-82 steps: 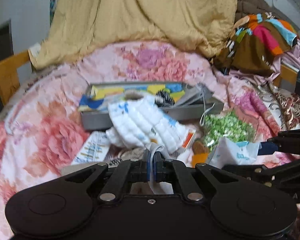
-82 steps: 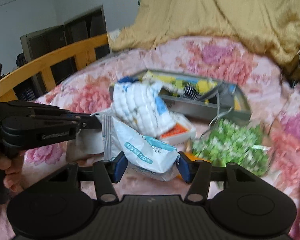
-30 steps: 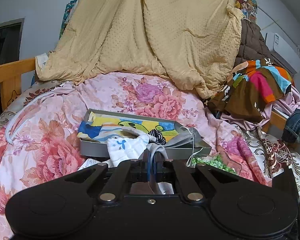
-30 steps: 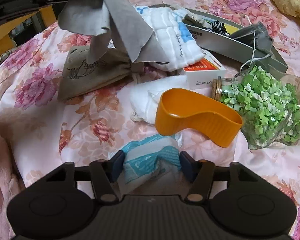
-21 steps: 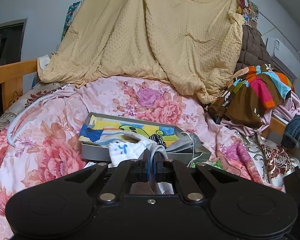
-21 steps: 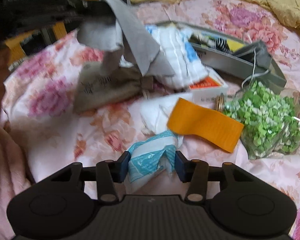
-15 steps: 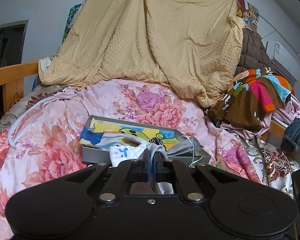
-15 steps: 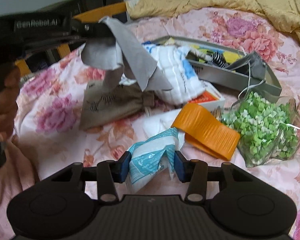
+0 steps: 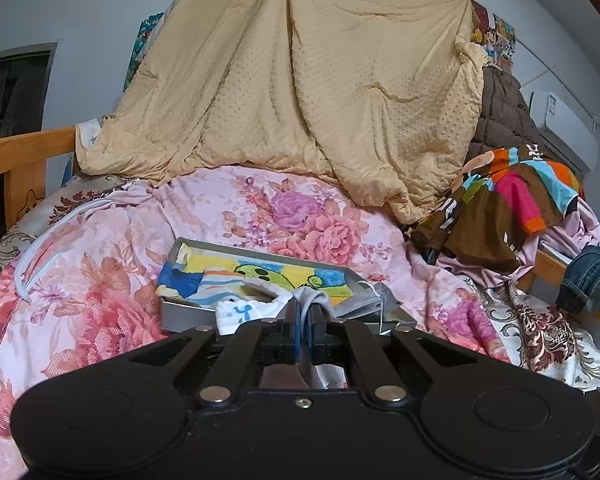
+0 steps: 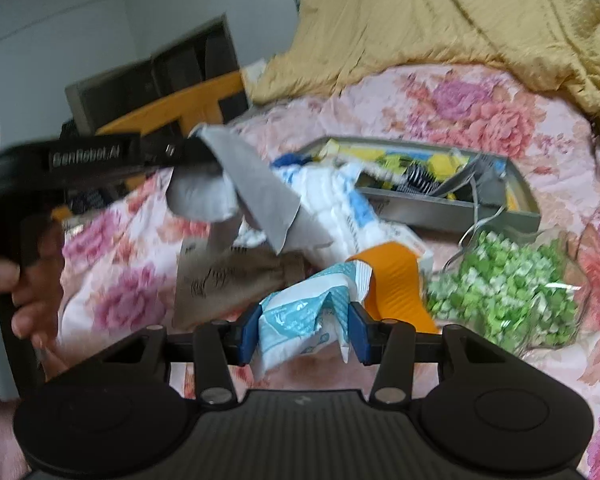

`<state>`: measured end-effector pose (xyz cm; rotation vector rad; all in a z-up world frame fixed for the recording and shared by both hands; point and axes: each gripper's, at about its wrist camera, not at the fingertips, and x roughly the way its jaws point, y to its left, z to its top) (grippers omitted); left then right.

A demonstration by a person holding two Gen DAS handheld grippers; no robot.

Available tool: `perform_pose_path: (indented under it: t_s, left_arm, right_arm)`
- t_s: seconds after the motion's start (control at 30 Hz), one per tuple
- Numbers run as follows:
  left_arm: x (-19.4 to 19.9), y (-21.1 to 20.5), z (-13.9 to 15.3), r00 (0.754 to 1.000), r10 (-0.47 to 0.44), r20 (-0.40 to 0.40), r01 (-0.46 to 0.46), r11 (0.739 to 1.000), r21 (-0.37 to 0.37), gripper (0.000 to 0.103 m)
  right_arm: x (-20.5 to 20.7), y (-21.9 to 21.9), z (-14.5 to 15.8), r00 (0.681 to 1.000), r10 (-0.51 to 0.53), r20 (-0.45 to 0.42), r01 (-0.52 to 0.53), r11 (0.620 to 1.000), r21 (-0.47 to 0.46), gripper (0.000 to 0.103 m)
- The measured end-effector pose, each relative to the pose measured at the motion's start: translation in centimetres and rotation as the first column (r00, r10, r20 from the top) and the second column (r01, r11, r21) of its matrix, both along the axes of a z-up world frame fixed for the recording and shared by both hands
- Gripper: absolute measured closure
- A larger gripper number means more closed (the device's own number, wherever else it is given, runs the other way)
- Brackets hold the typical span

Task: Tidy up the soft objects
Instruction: 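Lift the grey cloth and wipes packet and carry both over the cartoon tray, then lower the grey cloth and wipes packet into the tray and open both tools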

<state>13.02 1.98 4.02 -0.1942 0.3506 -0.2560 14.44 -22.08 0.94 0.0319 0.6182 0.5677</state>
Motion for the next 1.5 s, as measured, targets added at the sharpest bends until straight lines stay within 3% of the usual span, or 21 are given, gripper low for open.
perform_pose_path:
  t_s: [0.3, 0.43, 0.6, 0.73, 0.87, 1.1, 1.5]
  left_arm:
    - [0.4, 0.5, 1.4, 0.999, 0.006, 0.037, -0.004, 0.999, -0.051, 0.101]
    - [1.8, 0.4, 2.1, 0.998, 0.011, 0.054, -0.007, 0.998, -0.067, 0.101]
    - [3.8, -0.1, 2.7, 0.997, -0.001, 0.075, 0.005, 0.999, -0.051, 0.101]
    - [6.1, -0.5, 3.0, 0.996, 0.001, 0.088, 0.006, 0.997, -0.078, 0.101]
    - [9.0, -1.1, 2.8, 0.996, 0.005, 0.091, 0.004, 0.995, -0.097, 0.101]
    - [14.8, -1.7, 0.8, 0.999, 0.022, 0.05, -0.016, 0.991, -0.133, 0.1]
    - [19.9, -1.1, -3.8, 0.994, 0.005, -0.113, -0.014, 0.997, -0.075, 0.1]
  right_arm:
    - [0.9, -2.2, 1.5, 0.988, -0.118, 0.101, 0.11, 0.991, 0.078, 0.053]
    - [2.2, -3.0, 1.8, 0.983, -0.151, 0.103, 0.139, 0.984, 0.111, 0.053]
    - [4.8, -3.7, 2.2, 0.972, -0.187, 0.143, 0.17, 0.977, 0.128, 0.052]
    - [7.8, -3.8, 2.3, 0.952, -0.23, 0.203, 0.21, 0.971, 0.113, 0.052]
    - [10.6, -3.5, 1.9, 0.947, -0.245, 0.206, 0.227, 0.968, 0.108, 0.051]
    - [15.1, -2.2, 0.9, 0.941, -0.281, 0.189, 0.268, 0.959, 0.089, 0.049]
    - [20.4, 0.0, -0.8, 0.944, -0.296, 0.148, 0.305, 0.951, -0.045, 0.043]
